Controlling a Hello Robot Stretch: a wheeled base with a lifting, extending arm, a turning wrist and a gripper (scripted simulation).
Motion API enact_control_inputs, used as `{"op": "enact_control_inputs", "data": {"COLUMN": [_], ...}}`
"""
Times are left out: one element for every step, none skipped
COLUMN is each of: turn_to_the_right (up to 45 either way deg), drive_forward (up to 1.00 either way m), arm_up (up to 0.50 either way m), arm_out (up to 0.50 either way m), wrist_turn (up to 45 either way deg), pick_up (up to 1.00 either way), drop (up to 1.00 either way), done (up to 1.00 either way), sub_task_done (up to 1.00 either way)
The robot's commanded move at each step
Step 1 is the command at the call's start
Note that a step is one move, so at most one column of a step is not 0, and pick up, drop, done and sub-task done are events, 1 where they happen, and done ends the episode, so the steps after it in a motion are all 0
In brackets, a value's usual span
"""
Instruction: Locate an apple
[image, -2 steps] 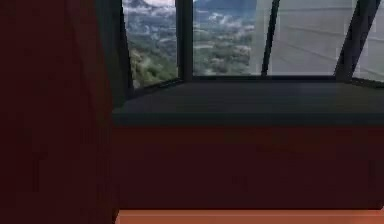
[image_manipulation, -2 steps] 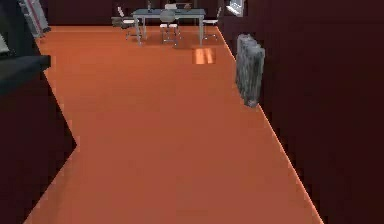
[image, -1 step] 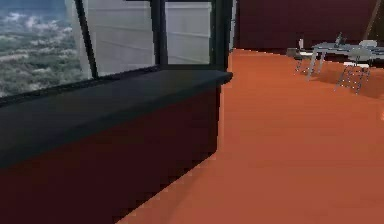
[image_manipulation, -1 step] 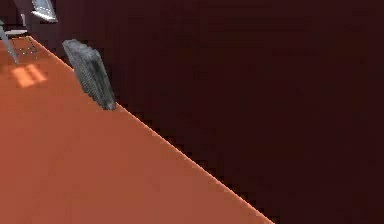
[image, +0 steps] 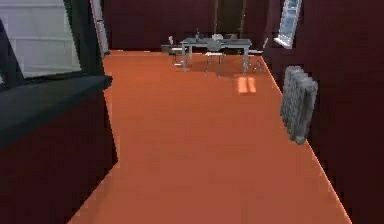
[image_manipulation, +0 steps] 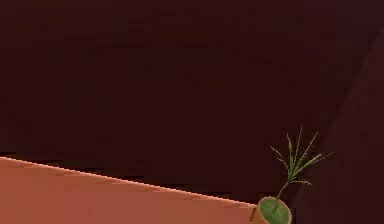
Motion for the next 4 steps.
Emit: {"op": "enact_control_inputs", "data": {"turn_to_the_right": [0.0,0.0,15.0,0.0], "drive_forward": [1.00,0.65,0.00,0.05], "arm_up": [0.00,0.00,0.00,0.00], "arm_out": [0.00,0.00,0.00,0.00], "wrist_turn": [0.0,0.0,0.0,0.0], "pick_up": [0.00,0.00,0.00,0.00], "drop": [0.00,0.00,0.00,0.00], "done": [0.00,0.00,0.00,0.00], "sub_task_done": [0.00,0.00,0.00,0.00]}}
